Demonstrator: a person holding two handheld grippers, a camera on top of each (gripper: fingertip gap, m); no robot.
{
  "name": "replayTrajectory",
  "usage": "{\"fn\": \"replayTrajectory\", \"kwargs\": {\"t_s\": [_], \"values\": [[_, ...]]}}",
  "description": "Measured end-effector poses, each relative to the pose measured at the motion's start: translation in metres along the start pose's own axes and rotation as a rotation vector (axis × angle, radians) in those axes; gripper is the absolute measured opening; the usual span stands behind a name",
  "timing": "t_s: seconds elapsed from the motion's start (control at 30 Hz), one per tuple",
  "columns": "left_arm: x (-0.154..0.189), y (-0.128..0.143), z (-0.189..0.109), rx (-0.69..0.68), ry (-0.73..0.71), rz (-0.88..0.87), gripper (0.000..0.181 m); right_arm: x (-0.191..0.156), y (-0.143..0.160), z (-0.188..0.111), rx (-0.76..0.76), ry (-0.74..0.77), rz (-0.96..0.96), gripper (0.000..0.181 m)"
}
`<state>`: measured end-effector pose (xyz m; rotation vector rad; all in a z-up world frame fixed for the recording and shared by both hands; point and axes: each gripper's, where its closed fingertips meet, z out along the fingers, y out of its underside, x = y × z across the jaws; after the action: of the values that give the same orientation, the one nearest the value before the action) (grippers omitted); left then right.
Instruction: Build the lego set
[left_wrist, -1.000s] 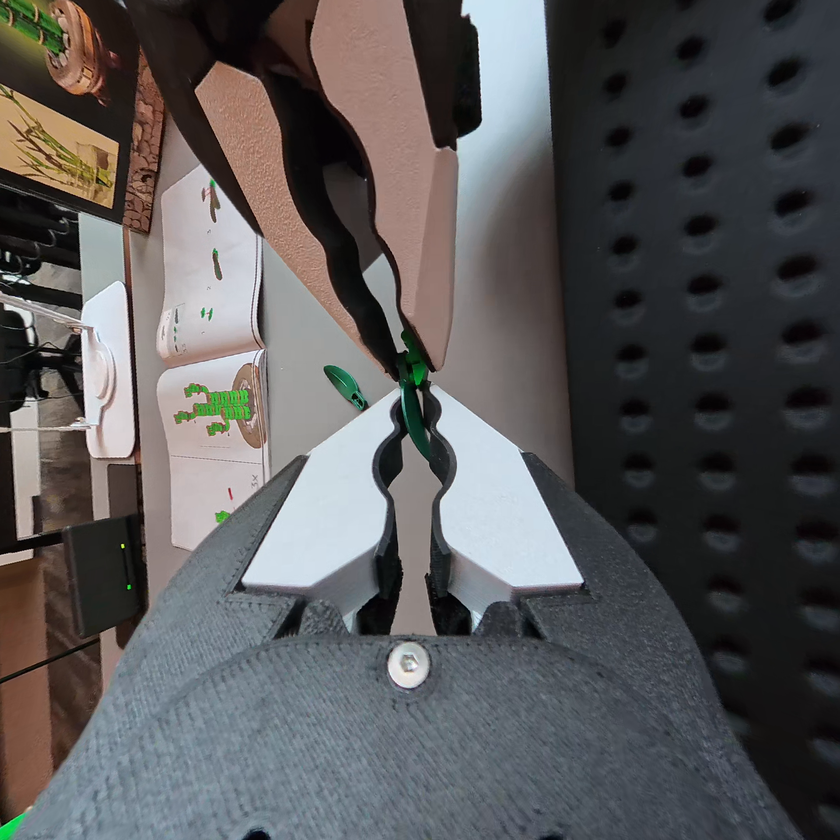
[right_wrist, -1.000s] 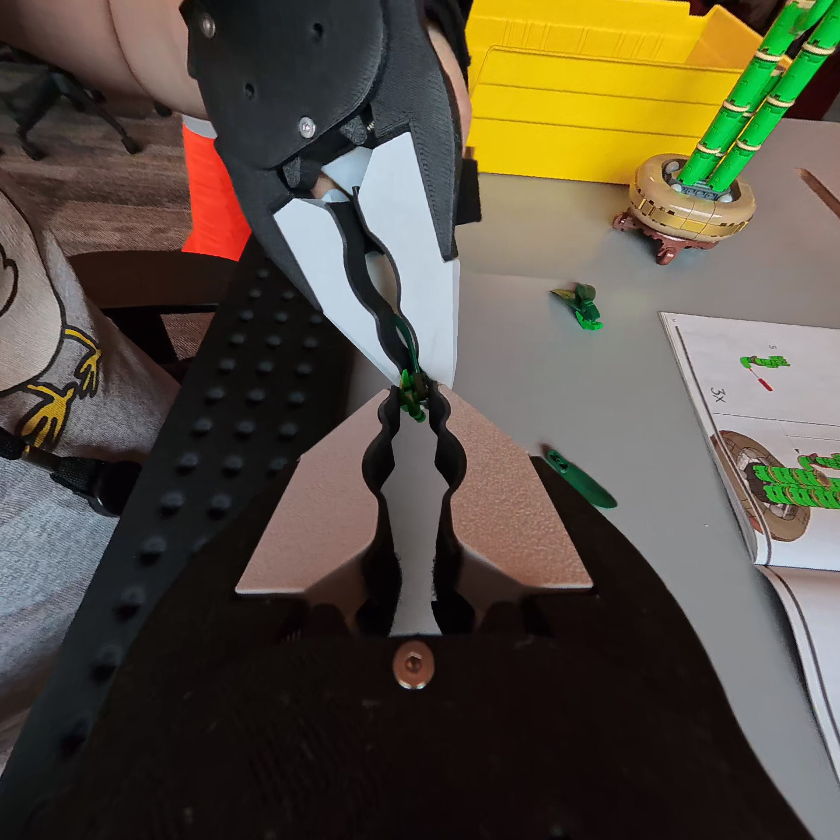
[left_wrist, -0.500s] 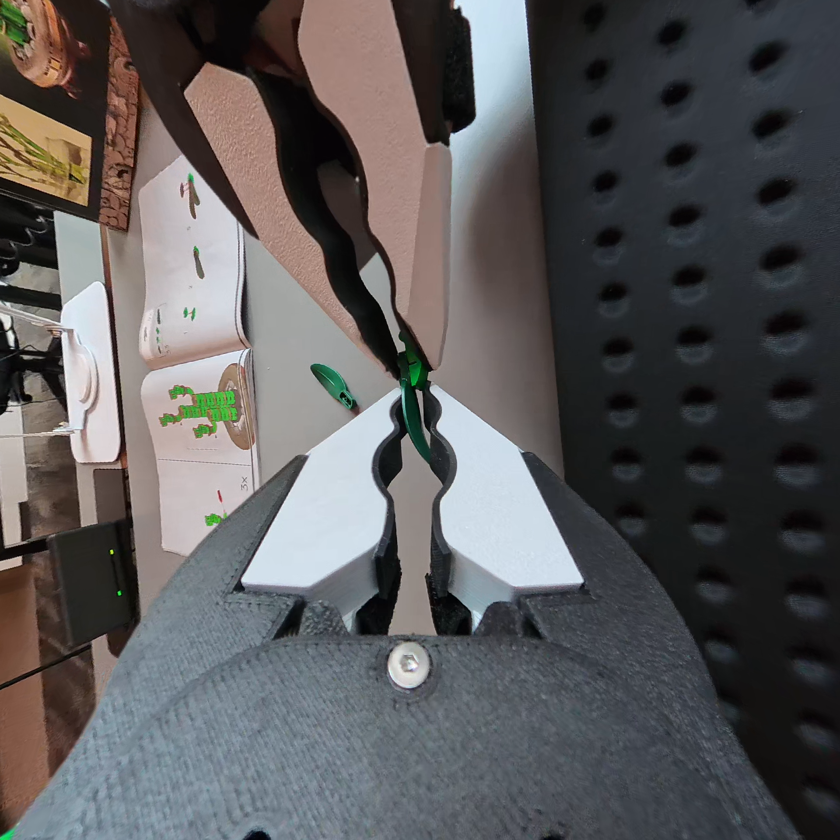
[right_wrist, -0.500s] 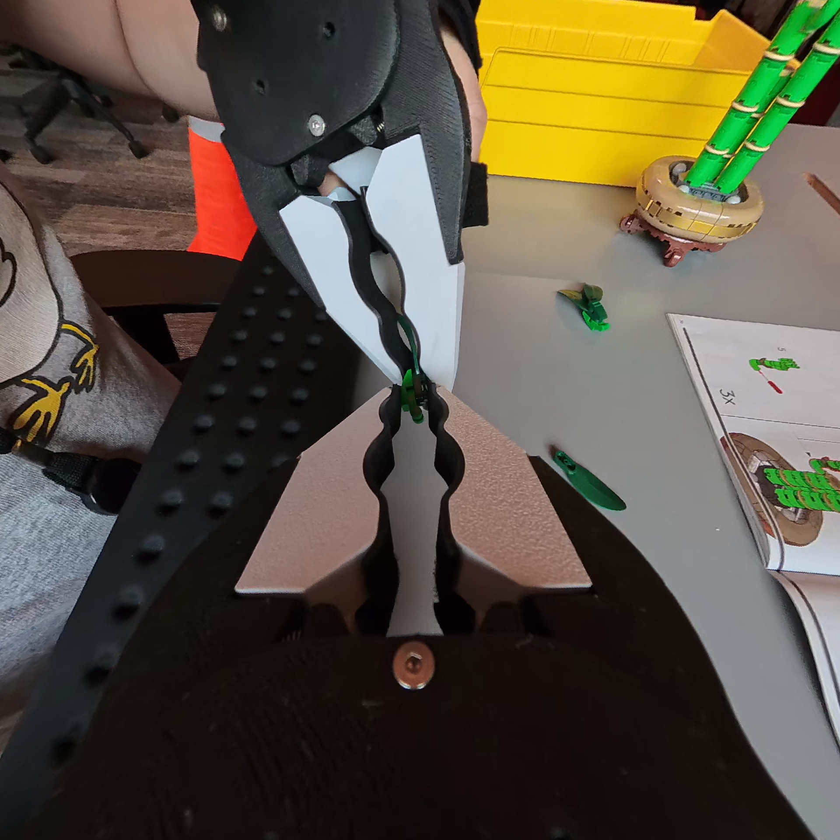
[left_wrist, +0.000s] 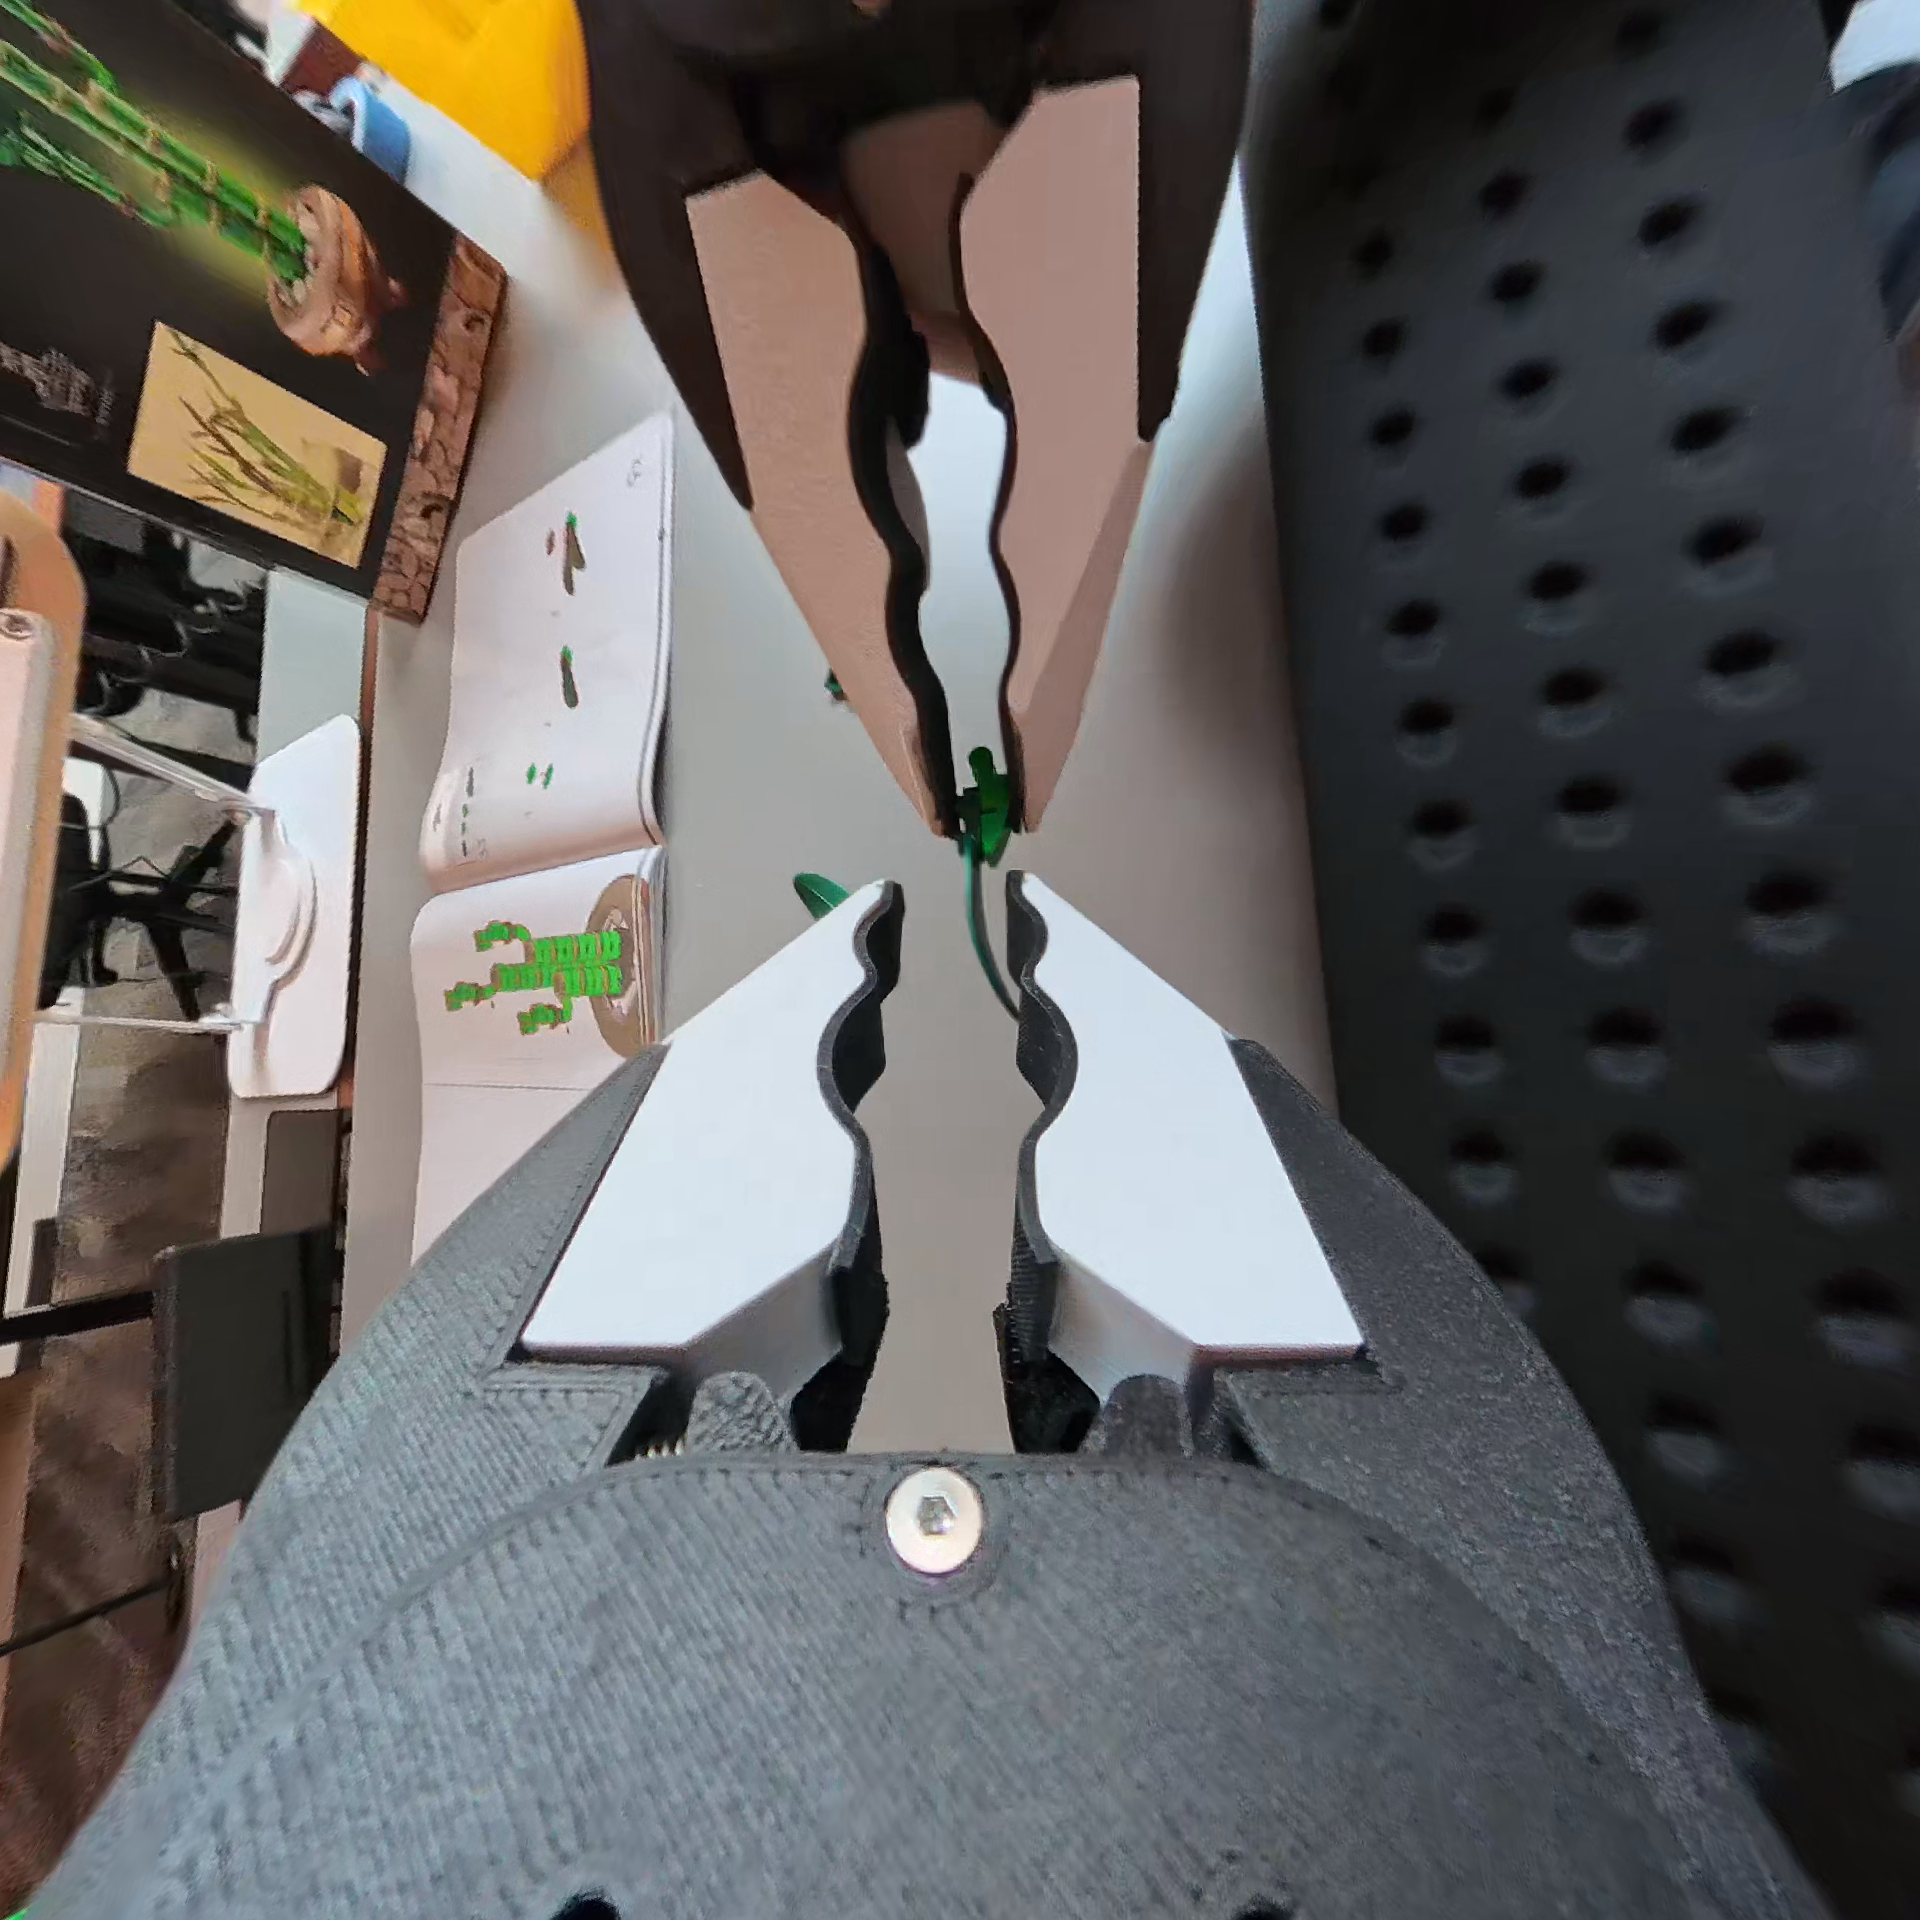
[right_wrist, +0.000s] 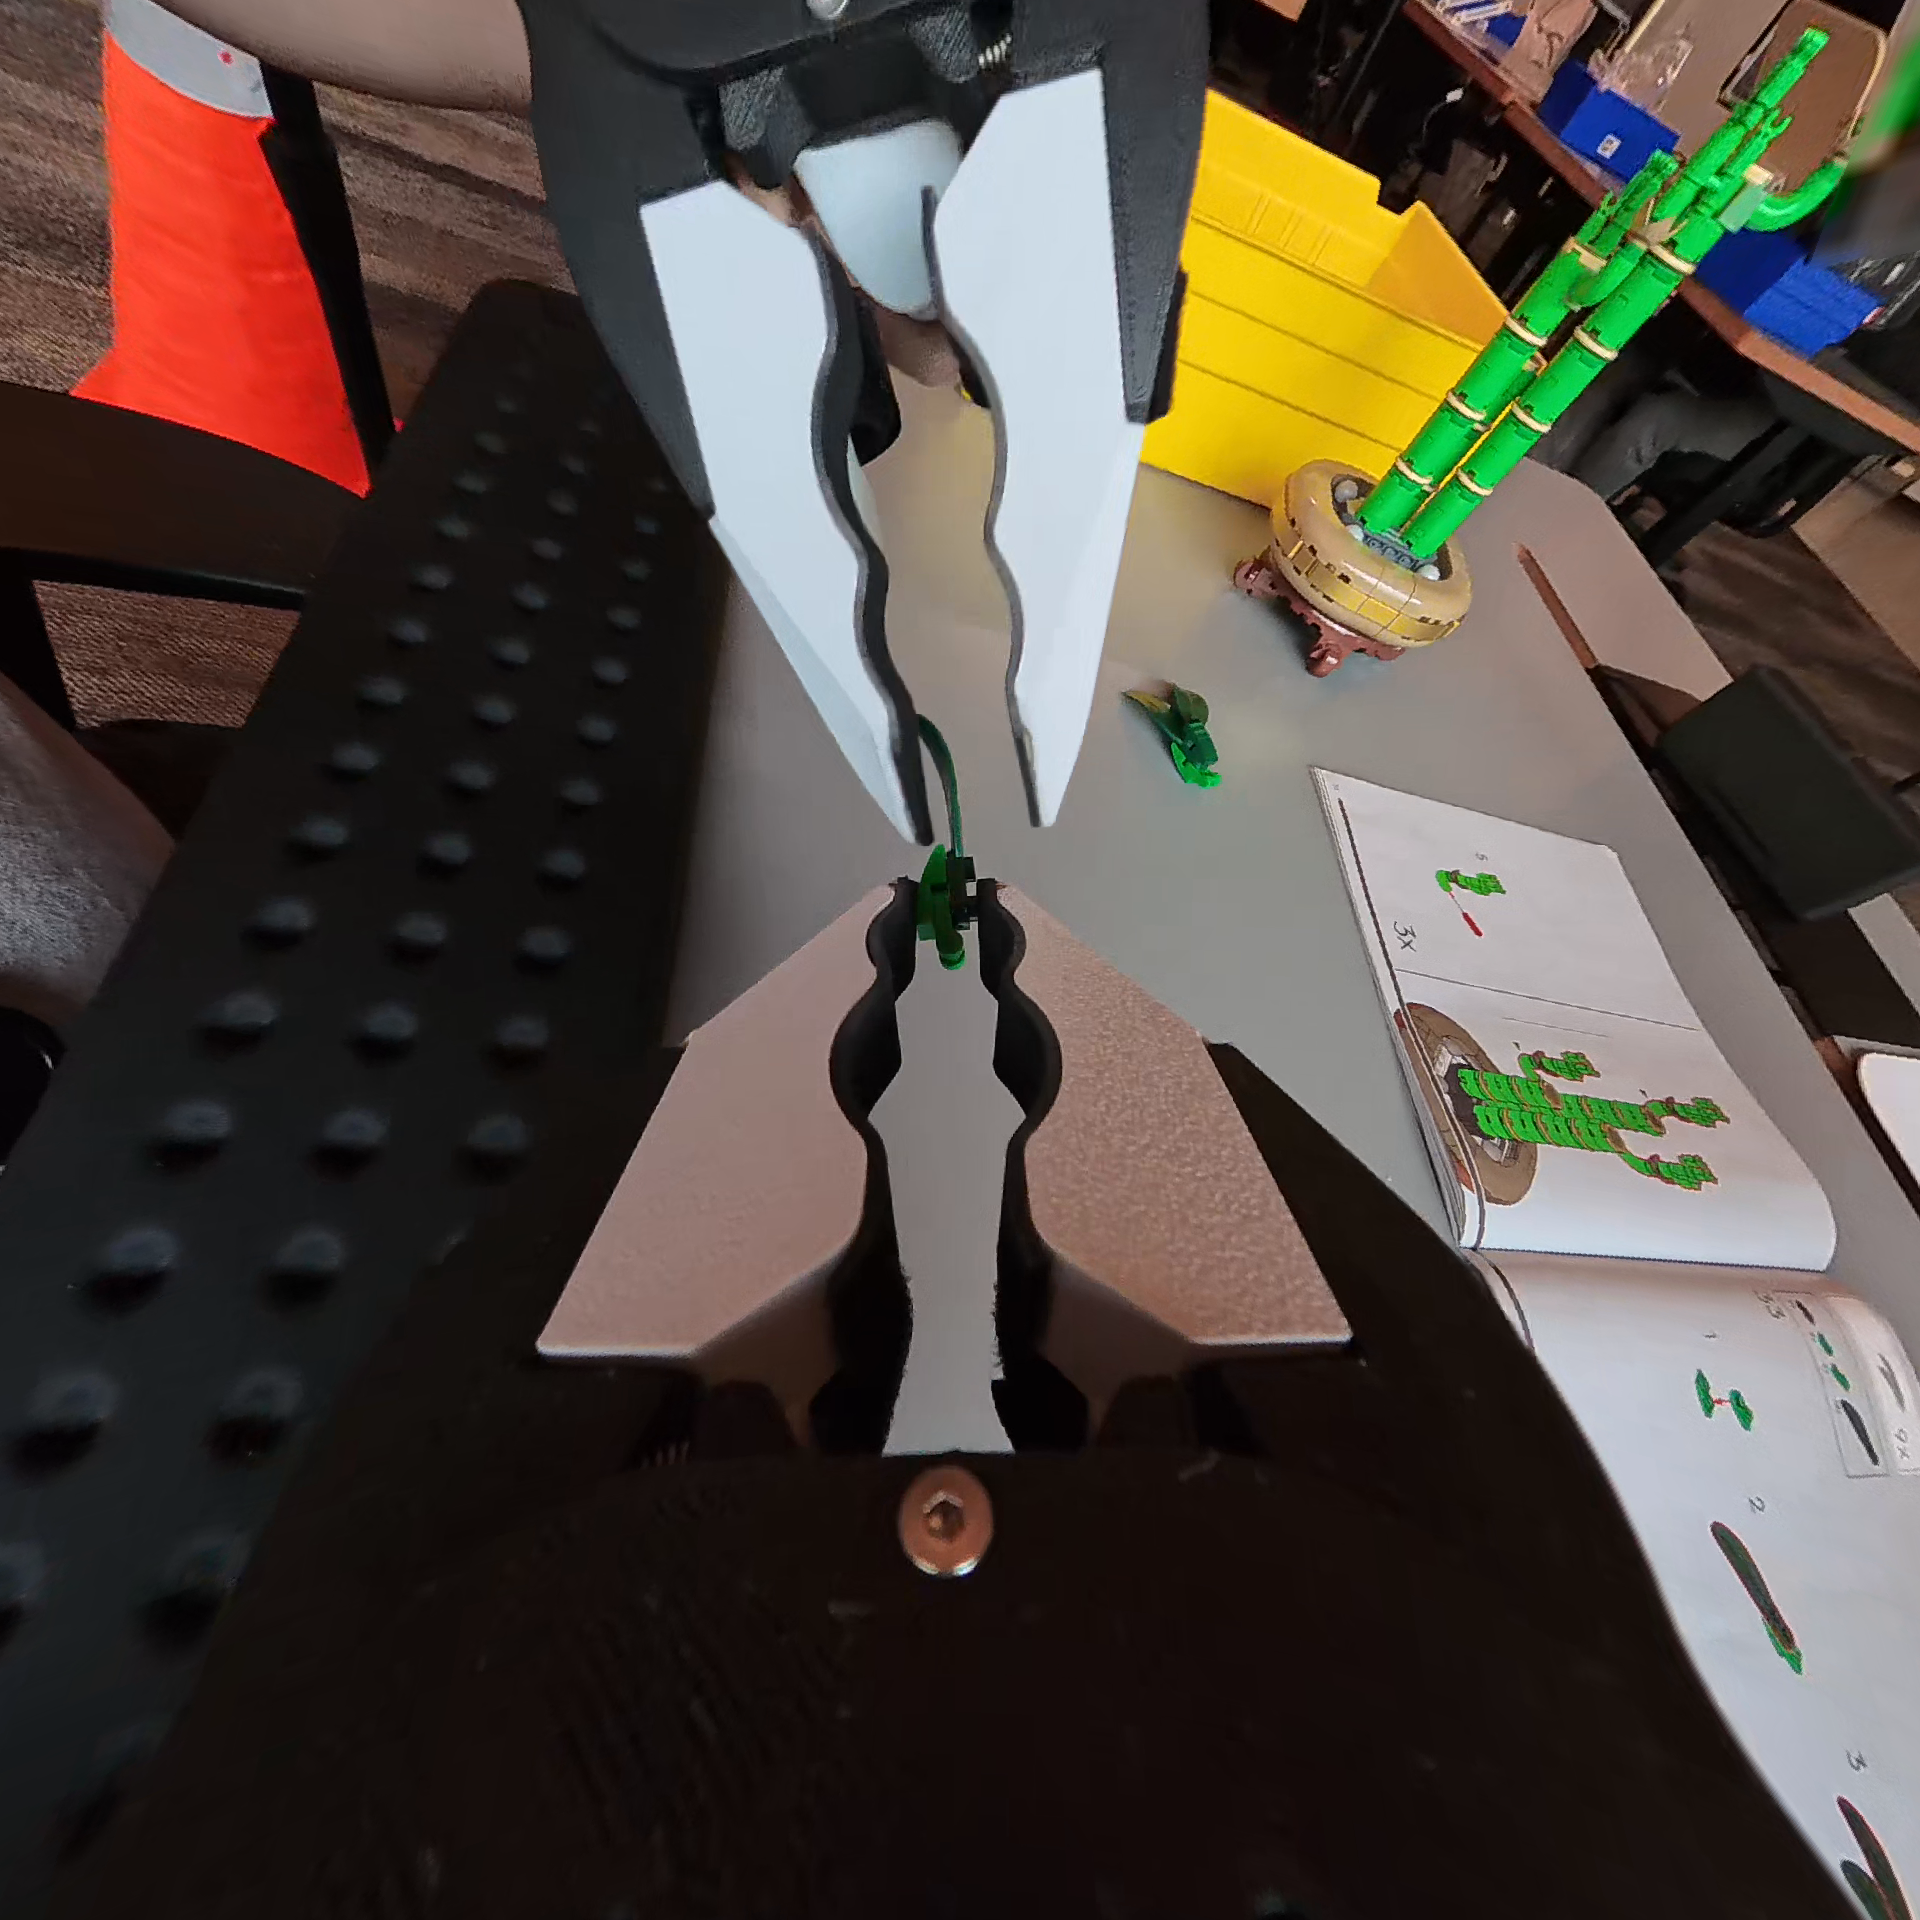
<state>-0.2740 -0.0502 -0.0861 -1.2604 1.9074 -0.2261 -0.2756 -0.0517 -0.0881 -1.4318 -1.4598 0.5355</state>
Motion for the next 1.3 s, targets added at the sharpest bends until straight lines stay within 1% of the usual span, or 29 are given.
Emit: {"fn": "replayTrajectory", "kwargs": {"t_s": [0.1,0.2,0.37,0.77,0.9,1.13,1.3], "values": [[0.001,-0.002,0.000,0.020,0.021,0.002,0.014,0.000,-0.002,0.001,0.003,0.010,-0.010,0.010],[0.005,-0.004,0.000,0.052,0.070,-0.020,0.009,0.000,-0.004,0.000,0.016,0.007,-0.002,0.010],[0.006,-0.008,0.001,0.078,0.087,-0.020,0.008,-0.001,-0.007,-0.001,0.032,0.008,-0.007,0.010],[0.004,-0.008,0.003,0.058,0.044,0.003,0.006,0.002,-0.005,-0.002,0.011,0.016,0.007,0.009],[0.004,-0.009,0.003,0.063,0.052,-0.018,0.006,0.001,-0.005,-0.002,0.022,0.000,0.039,0.009],[0.012,-0.005,0.006,0.026,0.088,-0.014,0.006,-0.005,0.000,0.001,-0.015,-0.038,0.034,0.009],[0.004,-0.007,-0.001,0.035,0.020,0.058,0.006,0.001,-0.007,0.000,0.069,-0.021,0.052,0.011]]}}
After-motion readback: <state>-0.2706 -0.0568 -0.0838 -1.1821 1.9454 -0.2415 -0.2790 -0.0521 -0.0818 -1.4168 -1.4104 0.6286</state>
